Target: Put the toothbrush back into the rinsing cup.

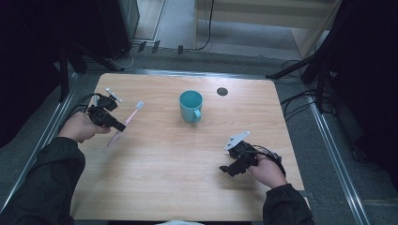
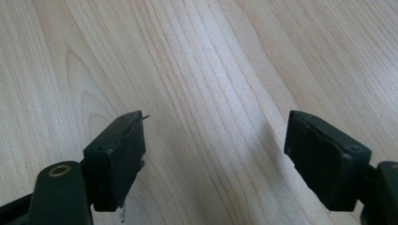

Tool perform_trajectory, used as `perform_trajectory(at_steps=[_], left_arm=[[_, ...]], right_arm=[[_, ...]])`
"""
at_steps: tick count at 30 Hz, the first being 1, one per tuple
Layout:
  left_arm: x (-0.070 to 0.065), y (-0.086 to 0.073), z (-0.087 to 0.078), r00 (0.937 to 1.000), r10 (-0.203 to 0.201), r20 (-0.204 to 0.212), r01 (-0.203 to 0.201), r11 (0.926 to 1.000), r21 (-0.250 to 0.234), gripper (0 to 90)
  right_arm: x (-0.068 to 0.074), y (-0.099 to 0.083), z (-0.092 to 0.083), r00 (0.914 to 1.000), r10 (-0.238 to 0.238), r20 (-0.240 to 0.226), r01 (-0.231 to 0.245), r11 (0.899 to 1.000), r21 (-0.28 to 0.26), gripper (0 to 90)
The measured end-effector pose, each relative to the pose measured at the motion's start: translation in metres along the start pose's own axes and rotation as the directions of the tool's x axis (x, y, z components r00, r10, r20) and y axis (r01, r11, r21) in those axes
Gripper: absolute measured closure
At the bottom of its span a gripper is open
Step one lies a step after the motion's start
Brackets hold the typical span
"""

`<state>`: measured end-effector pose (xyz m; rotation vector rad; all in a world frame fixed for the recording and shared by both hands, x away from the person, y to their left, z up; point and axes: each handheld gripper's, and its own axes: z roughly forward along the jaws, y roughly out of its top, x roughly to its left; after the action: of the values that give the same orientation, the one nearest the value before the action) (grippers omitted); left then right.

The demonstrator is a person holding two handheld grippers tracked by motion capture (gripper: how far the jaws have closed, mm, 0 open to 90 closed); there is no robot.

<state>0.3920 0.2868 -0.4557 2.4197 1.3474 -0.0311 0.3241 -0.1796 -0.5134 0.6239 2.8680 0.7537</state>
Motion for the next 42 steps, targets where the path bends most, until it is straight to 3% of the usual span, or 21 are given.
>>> perform_trajectory(at_steps=[9,19,26,30,39,42], left_arm=[[-0.004,0.0,-0.007,0.9998,-0.018,0.005,0.018,0.9976,-0.067,79.7],[-0.009,-0.001,-0.011,0.9989,-0.041,0.023,0.044,0.9865,-0.158,79.7],[-0.018,0.0,-0.014,0.9983,-0.042,0.042,0.05,0.975,-0.217,79.7],[-0.021,-0.001,-0.012,0.9983,-0.051,0.028,0.056,0.9704,-0.235,79.7],[-0.03,0.005,-0.013,0.9986,-0.051,0.012,0.052,0.9512,-0.304,79.7],[-0.035,0.007,-0.012,0.9981,-0.055,0.027,0.061,0.9412,-0.332,79.7]], right_arm=[[-0.001,0.0,0.0,0.9999,0.014,0.002,-0.014,1.0,-0.008,20.7],[-0.001,0.0,0.0,0.9999,0.014,0.002,-0.014,1.0,-0.005,20.7],[-0.001,0.001,0.001,1.0,0.009,-0.002,-0.009,1.0,0.0,20.7],[0.0,0.001,0.0,1.0,0.006,0.0,-0.006,1.0,-0.006,20.7],[0.0,0.003,0.001,1.0,-0.006,-0.006,0.006,1.0,-0.004,20.7],[0.001,0.004,0.002,0.9999,-0.008,-0.007,0.008,1.0,0.003,20.7]])
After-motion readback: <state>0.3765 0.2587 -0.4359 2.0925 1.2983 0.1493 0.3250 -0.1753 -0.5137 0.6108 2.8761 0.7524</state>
